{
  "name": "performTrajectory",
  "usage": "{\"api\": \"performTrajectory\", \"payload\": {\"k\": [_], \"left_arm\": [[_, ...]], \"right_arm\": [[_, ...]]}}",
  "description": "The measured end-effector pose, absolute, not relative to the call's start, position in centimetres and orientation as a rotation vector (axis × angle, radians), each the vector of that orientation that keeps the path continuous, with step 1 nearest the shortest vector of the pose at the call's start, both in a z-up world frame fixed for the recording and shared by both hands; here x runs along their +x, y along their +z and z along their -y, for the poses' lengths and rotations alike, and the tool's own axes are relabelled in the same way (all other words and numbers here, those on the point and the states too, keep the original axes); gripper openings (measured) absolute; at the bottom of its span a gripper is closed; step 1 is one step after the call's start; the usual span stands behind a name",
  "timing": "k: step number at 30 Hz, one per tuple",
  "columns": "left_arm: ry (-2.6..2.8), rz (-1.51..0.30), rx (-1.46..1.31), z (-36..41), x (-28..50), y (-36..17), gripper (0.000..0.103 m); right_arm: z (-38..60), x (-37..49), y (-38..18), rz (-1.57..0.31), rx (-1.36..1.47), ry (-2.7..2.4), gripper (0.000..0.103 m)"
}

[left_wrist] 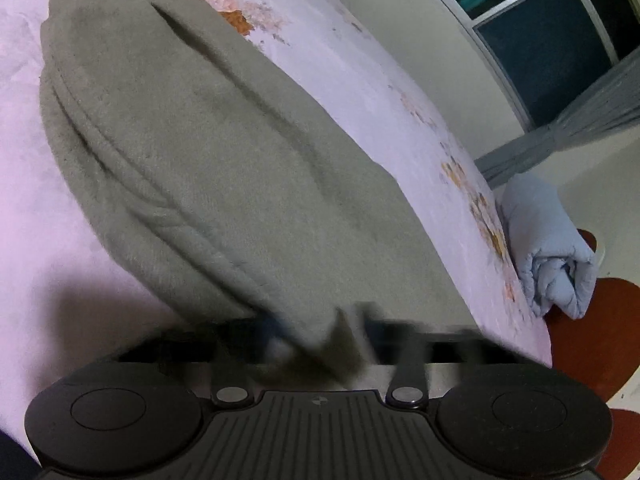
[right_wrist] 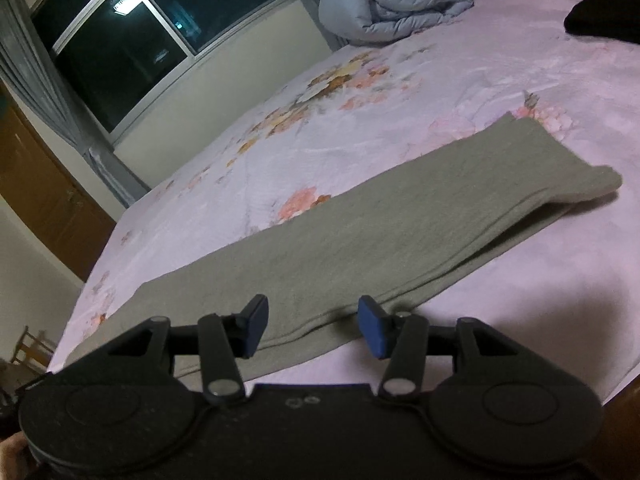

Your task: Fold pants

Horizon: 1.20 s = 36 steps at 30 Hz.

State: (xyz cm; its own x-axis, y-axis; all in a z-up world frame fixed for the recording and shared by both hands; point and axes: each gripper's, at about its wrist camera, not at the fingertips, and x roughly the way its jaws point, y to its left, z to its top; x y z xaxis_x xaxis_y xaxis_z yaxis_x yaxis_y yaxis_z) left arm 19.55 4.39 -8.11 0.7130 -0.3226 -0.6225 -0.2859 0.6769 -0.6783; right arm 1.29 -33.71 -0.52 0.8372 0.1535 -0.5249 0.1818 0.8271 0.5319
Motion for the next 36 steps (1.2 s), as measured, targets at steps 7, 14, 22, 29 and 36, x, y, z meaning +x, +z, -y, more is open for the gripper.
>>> {"api": "performTrajectory", "payload": {"k": [7, 14, 22, 29, 36], "left_arm": [[-0.091, -0.754, -0.894, -5.2, 18.8, -7.7, 0.008], [-0.113, -0.762, -0.910, -5.4, 19.1, -7.4, 0.008], [-0.144, -0.774, -0.912, -6.3, 18.9, -7.8, 0.008], [-0.146, -0.790, -0.905, -6.3, 19.3, -8.1, 0.008], [-0.152, -0.785, -0.909, -6.5, 19.2, -7.9, 0.008]], "right_arm": [[32.6, 3.1, -2.3, -0.657, 0.835, 0.133, 0.043], [32.6, 4.5, -4.4, -0.705, 0.966, 0.110, 0.042], [33.7, 5.1, -5.2, -0.696, 1.051, 0.099, 0.040], [34.3, 4.7, -6.6, -0.742, 1.121, 0.066, 0.010], [34.2, 4.0, -6.8, -0.762, 1.149, 0.062, 0.009]]}}
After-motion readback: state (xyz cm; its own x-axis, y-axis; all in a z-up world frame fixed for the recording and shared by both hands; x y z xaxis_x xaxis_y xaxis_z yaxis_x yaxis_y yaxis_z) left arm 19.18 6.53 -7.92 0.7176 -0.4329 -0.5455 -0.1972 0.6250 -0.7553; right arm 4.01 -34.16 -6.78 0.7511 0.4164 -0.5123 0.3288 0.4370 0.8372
